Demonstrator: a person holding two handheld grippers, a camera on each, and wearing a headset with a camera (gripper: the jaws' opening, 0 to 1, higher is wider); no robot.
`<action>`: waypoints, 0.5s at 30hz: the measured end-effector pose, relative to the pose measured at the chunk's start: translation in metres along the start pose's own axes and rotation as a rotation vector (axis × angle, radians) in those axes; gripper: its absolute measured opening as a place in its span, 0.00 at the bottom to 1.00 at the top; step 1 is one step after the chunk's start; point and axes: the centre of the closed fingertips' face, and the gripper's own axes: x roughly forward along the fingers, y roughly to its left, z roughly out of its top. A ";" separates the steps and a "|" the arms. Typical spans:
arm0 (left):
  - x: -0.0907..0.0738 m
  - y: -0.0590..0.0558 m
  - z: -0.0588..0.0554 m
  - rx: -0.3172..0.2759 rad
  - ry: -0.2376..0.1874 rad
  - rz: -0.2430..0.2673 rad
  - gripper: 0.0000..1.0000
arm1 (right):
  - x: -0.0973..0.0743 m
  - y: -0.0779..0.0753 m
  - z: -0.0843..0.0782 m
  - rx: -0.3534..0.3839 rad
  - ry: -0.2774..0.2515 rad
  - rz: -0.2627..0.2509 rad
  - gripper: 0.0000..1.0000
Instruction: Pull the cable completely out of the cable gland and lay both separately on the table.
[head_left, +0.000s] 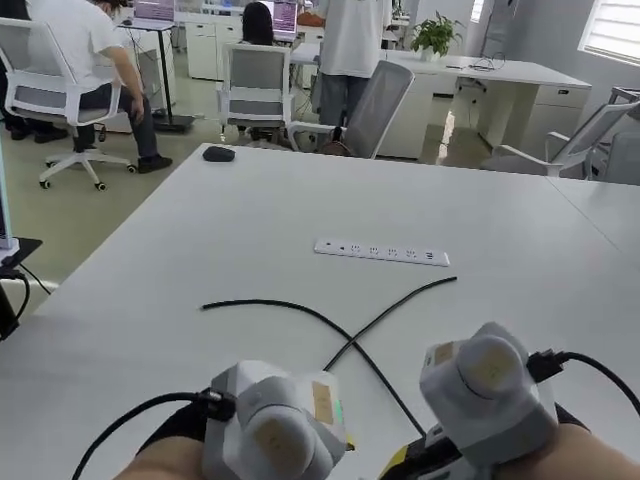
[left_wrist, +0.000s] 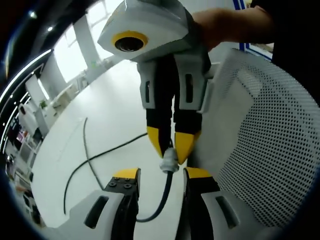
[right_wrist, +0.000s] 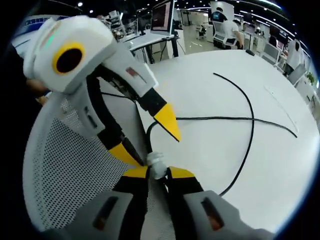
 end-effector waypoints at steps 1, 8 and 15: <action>0.001 0.000 -0.003 0.029 0.016 0.008 0.34 | 0.001 -0.003 0.000 -0.005 -0.009 -0.014 0.13; 0.005 0.001 -0.013 0.092 0.039 0.017 0.30 | 0.011 -0.010 0.000 -0.100 -0.044 -0.100 0.13; 0.012 0.001 -0.016 0.127 0.051 0.016 0.30 | 0.016 -0.007 0.000 -0.148 -0.027 -0.112 0.13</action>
